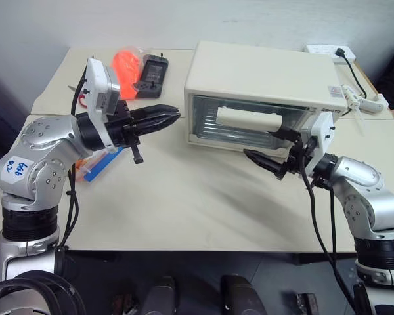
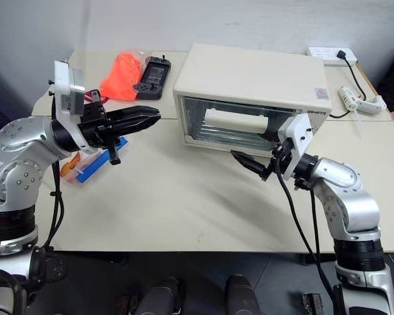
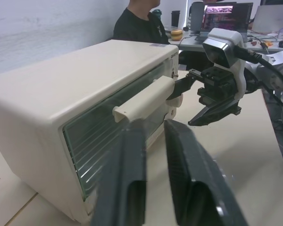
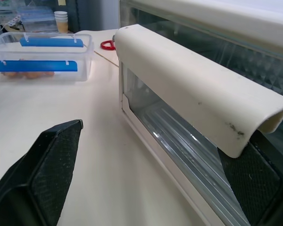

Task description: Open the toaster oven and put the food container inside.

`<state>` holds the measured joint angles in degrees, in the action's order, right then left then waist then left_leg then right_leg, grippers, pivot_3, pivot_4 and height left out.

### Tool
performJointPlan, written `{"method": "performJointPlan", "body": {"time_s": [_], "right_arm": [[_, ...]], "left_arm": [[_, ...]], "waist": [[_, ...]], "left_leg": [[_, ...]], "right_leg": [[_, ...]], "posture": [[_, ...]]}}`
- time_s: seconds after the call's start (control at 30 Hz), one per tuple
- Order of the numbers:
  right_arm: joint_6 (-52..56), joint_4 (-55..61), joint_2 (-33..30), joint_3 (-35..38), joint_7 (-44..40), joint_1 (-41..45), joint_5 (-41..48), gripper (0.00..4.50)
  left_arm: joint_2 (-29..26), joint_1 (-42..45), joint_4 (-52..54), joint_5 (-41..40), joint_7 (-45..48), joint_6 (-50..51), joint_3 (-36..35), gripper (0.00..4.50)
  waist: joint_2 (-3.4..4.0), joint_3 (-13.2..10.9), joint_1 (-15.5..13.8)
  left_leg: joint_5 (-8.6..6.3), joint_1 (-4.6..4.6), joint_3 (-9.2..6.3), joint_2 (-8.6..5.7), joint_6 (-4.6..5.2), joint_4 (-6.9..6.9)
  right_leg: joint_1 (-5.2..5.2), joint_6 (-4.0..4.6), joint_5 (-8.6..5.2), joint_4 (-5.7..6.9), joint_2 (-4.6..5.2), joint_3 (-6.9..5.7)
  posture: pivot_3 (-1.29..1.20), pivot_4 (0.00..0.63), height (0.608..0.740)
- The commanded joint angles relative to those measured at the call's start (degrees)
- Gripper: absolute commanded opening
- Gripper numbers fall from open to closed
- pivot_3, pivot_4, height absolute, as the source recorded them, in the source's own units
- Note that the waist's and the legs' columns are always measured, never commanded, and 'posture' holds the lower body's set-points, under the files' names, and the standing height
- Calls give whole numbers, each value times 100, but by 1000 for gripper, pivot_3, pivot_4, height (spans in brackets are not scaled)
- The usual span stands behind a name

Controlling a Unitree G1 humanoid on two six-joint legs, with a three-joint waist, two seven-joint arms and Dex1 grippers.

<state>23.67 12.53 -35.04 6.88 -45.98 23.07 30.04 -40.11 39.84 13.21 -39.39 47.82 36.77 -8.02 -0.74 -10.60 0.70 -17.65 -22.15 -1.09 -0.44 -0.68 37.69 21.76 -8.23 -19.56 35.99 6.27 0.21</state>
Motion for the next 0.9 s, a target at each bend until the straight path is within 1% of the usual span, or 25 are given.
{"method": "performJointPlan", "body": {"time_s": [0.03,0.17,0.33,0.47,0.63,0.77,0.9], "right_arm": [[-281,548,18,111,11,-297,-28,4500],[-381,981,46,129,70,-827,-8,4500],[-628,1114,131,14,119,-1248,-191,4500],[-716,1010,223,-42,167,-1280,-299,4500],[-759,868,293,-55,214,-1170,-369,4500],[-728,904,309,34,259,-1169,-339,4500],[-689,1013,281,129,323,-1247,-295,4500]], "left_arm": [[-42,178,-51,120,135,-252,-40,12],[-28,263,-377,432,257,-519,119,12],[227,779,-1130,806,340,-894,345,12],[618,1359,-2063,1287,457,-1498,650,12],[1013,1847,-3185,1742,999,-2174,1026,12],[1203,2068,-3834,2171,1363,-2711,1334,12],[1342,2188,-4232,2413,1616,-3020,1456,12]], "waist": [[0,0,-13],[0,0,-52],[-3,-2,-61],[-3,-2,-65],[-3,-2,-48],[-4,-2,-60],[-6,-3,-63]], "left_leg": [[0,-1,0,0,0,-1],[0,-2,1,0,0,0],[0,-4,2,-2,0,14],[0,-3,4,-12,0,27],[1,-3,4,-33,2,30],[1,-12,4,-36,2,29],[1,-15,5,-40,3,30]], "right_leg": [[1,0,0,0,0,0],[3,0,0,0,-3,0],[3,-1,0,-1,-4,1],[3,-2,1,0,-6,3],[5,-4,2,7,-6,5],[20,-4,2,40,-4,5],[23,-4,2,43,-1,5]], "posture": [[0,150,740],[0,150,740],[0,150,740],[0,150,740],[0,150,740],[0,150,740],[0,150,740]]}}
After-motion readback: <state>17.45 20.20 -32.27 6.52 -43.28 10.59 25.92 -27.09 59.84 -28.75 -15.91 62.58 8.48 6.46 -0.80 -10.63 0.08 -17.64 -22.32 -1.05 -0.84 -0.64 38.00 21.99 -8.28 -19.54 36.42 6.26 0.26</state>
